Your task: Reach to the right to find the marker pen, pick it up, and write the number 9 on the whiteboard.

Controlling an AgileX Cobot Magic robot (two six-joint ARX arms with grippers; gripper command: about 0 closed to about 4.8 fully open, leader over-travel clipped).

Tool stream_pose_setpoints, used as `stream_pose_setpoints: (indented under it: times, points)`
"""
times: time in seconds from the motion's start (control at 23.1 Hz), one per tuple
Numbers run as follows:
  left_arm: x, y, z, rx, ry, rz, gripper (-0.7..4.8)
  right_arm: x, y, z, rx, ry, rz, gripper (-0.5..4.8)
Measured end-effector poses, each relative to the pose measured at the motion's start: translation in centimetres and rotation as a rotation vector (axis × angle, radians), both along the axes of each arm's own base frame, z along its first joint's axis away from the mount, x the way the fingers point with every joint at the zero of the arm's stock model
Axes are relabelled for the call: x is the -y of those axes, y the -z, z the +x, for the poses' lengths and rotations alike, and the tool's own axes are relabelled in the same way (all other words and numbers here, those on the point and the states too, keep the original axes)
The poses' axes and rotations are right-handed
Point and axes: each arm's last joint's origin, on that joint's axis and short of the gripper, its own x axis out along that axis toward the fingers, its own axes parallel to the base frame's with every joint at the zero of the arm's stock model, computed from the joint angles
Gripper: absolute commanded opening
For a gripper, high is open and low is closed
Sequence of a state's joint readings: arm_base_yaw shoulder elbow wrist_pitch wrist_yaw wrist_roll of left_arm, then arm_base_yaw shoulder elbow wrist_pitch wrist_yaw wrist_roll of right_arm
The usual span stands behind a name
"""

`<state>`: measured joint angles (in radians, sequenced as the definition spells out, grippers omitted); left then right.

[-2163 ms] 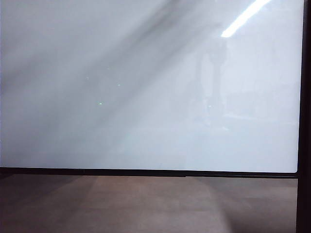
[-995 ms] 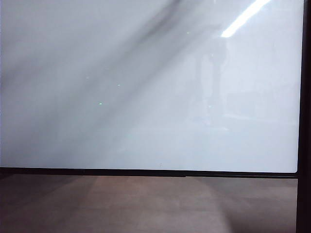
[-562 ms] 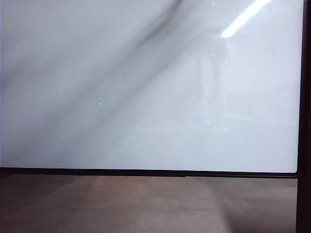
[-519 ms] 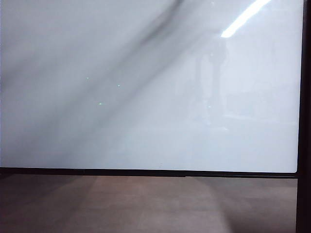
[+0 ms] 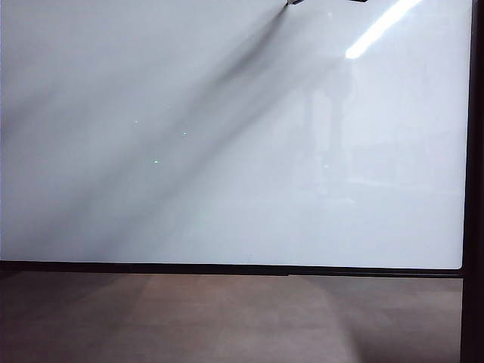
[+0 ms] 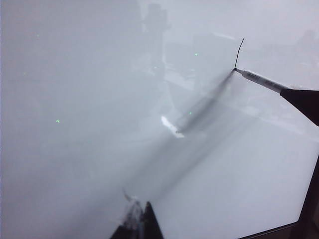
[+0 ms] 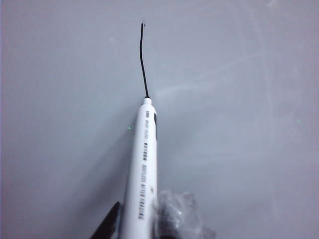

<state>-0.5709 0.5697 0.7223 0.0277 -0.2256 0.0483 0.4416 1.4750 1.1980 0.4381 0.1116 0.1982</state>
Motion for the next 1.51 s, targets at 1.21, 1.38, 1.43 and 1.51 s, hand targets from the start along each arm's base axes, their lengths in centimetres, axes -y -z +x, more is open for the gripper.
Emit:
stream_pose_setpoints:
  times: [1.21, 1.38, 1.43, 1.51]
  points:
    - [0.0, 0.0, 0.0, -0.003, -0.003, 0.001, -0.05, 4.5, 0.2, -1.7, -0.039, 0.153, 0.003, -0.06]
    - [0.0, 0.0, 0.0, -0.003, -0.002, 0.001, -0.05, 4.3, -1.1, -2.3, 0.032, 0.083, 0.022, -0.06]
    - [0.0, 0.0, 0.0, -0.003, -0.003, 0.001, -0.05, 4.3, -1.4, -2.3, 0.047, 0.069, 0.025, -0.06]
    - [0.0, 0.0, 0.0, -0.003, -0.003, 0.001, -0.05, 4.2, -1.8, -2.3, 0.057, 0.053, 0.026, -0.06]
